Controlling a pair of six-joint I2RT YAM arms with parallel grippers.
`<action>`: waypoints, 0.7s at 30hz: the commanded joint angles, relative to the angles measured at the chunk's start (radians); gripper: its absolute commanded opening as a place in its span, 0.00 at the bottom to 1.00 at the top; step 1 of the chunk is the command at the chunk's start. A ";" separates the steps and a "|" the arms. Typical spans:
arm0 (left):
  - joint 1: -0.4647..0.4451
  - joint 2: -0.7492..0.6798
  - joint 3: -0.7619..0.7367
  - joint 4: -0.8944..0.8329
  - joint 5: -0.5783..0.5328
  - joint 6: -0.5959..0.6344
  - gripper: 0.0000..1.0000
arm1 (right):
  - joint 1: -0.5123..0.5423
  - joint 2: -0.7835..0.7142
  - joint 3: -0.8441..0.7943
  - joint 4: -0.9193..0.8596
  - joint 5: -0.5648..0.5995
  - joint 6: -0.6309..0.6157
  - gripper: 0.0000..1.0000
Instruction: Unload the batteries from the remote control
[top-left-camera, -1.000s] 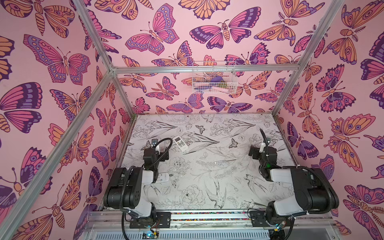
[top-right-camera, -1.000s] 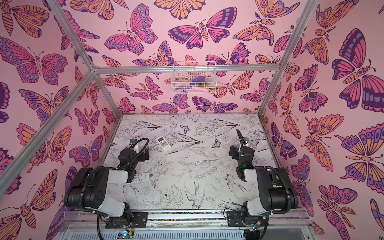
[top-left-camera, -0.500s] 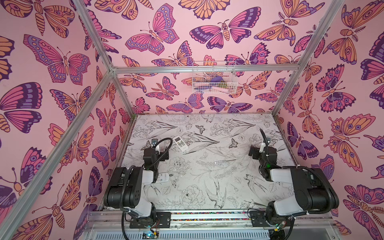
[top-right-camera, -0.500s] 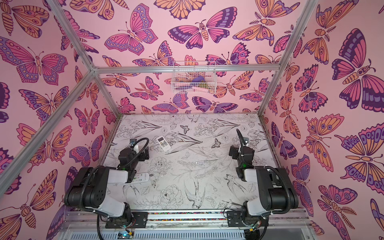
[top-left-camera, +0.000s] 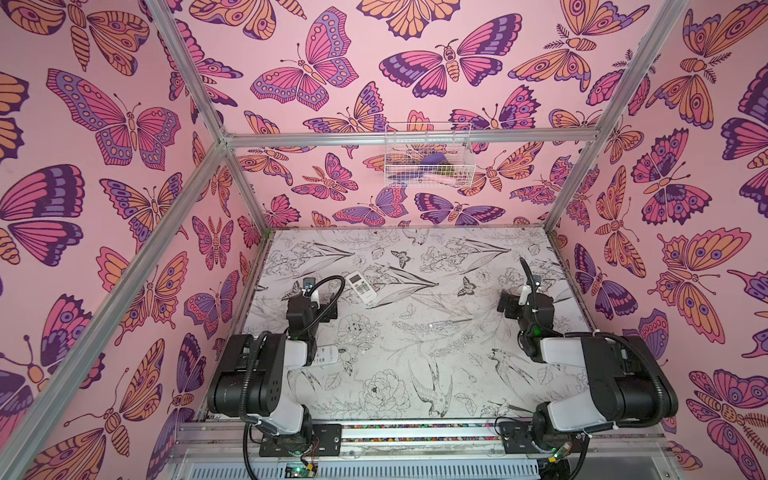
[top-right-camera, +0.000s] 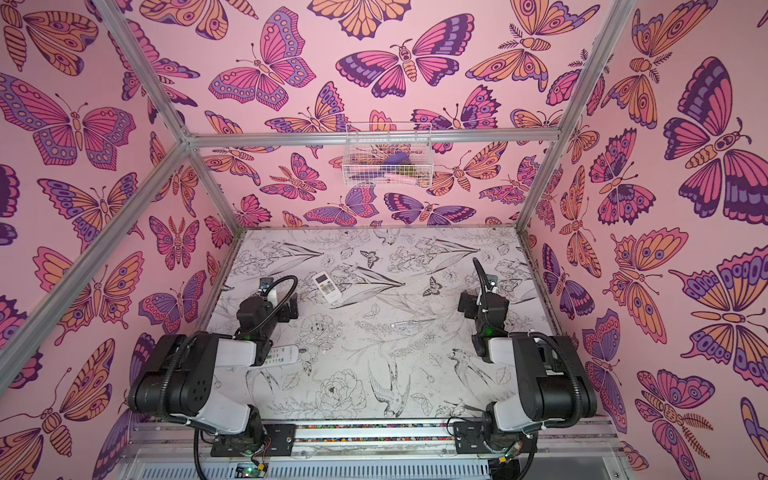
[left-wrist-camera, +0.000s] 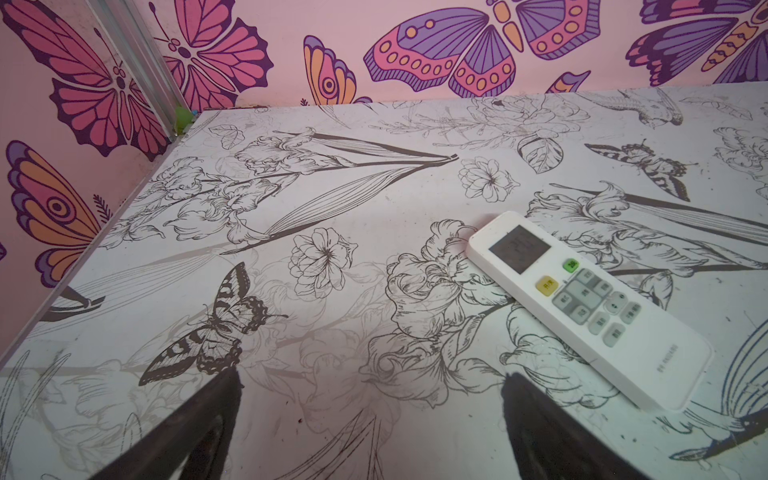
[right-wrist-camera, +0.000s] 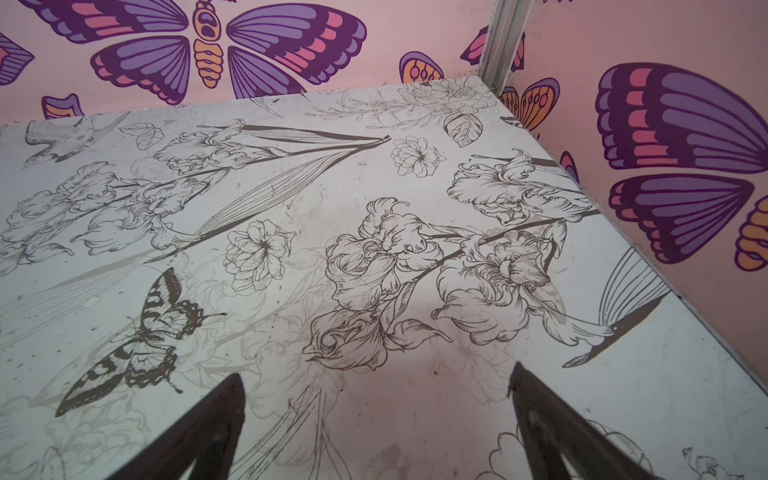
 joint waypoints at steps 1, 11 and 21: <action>-0.006 -0.003 0.010 0.000 -0.013 -0.008 1.00 | -0.005 0.010 0.022 0.029 0.015 -0.012 1.00; -0.018 -0.116 0.316 -0.641 -0.013 0.044 1.00 | 0.068 -0.156 0.201 -0.394 0.054 -0.060 1.00; -0.018 -0.332 0.545 -1.190 -0.044 -0.087 1.00 | 0.363 -0.114 0.472 -0.658 0.078 0.059 1.00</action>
